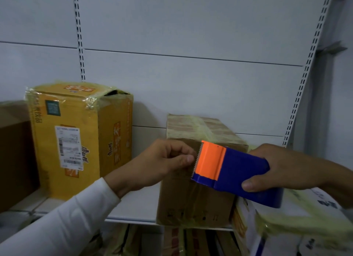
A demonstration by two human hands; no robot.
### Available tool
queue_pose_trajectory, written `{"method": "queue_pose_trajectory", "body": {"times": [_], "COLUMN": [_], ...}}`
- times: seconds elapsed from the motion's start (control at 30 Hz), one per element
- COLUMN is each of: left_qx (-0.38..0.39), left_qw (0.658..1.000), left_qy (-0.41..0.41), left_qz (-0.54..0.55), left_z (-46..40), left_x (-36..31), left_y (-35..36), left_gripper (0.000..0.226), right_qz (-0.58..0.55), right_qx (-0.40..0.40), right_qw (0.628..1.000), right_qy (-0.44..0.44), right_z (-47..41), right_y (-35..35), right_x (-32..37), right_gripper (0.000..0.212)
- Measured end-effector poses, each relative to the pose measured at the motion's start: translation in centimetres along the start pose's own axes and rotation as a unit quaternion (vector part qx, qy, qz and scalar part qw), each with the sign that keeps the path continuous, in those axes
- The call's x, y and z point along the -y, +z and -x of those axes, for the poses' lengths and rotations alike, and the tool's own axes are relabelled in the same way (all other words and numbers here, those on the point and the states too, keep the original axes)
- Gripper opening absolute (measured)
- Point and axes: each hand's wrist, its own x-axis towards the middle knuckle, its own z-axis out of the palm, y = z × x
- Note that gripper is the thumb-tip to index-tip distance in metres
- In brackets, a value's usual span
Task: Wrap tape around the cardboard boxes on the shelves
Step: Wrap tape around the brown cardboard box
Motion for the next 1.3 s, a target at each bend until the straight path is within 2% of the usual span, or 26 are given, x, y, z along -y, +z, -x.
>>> {"method": "queue_pose_trajectory", "body": {"times": [0.1,0.2,0.3,0.47,0.57,0.67,1.1,1.17,1.23,1.27,1.3], "left_qx": [-0.023,-0.064,-0.113,-0.194,-0.199,-0.212,-0.213,-0.23,-0.277,-0.313,-0.348], "left_qw": [1.0,0.998,0.993,0.978,0.976,0.972,0.968,0.96,0.935,0.921,0.91], "left_qy": [0.0,-0.001,-0.006,-0.01,-0.023,-0.037,-0.102,-0.13,-0.154,-0.129,-0.069], "left_qz": [0.02,0.001,-0.042,-0.077,-0.084,-0.09,-0.08,-0.094,-0.159,-0.193,-0.214], "left_z": [0.4,0.7,0.5,0.7,0.6,-0.2,-1.4,-1.7,-1.8,-1.8,-1.9], "left_x": [0.1,0.3,0.4,0.6,1.2,1.7,4.5,5.2,6.0,6.2,6.0], "left_y": [0.3,-0.1,-1.0,-4.6,-5.0,-4.6,-3.3,-3.0,-3.1,-3.1,-3.1], "left_gripper": [0.014,0.022,0.023,0.029,0.032,0.027,0.024,0.03,0.042,0.042,0.036], "right_qz": [0.006,0.024,0.033,0.057,0.06,0.062,0.083,0.08,0.076,0.072,0.07], "right_qx": [0.011,0.016,0.041,0.056,0.063,0.074,0.055,0.051,0.049,0.05,0.05], "right_qw": [1.0,1.0,0.998,0.994,0.988,0.984,0.983,0.984,0.985,0.985,0.986], "right_qy": [-0.005,-0.004,0.022,0.079,0.126,0.15,0.152,0.15,0.148,0.148,0.145], "right_z": [-0.6,-1.3,-2.0,-1.2,-0.6,-1.0,-2.7,-2.7,-2.6,-2.5,-2.5], "right_y": [0.2,0.3,-0.7,-4.1,-5.9,-6.6,-7.2,-7.2,-7.2,-7.1,-7.1], "right_x": [0.1,0.7,1.8,2.3,1.8,1.8,2.6,2.4,2.1,1.9,1.8], "right_gripper": [0.03,0.039,0.049,0.055,0.064,0.063,0.056,0.053,0.053,0.054,0.054]}}
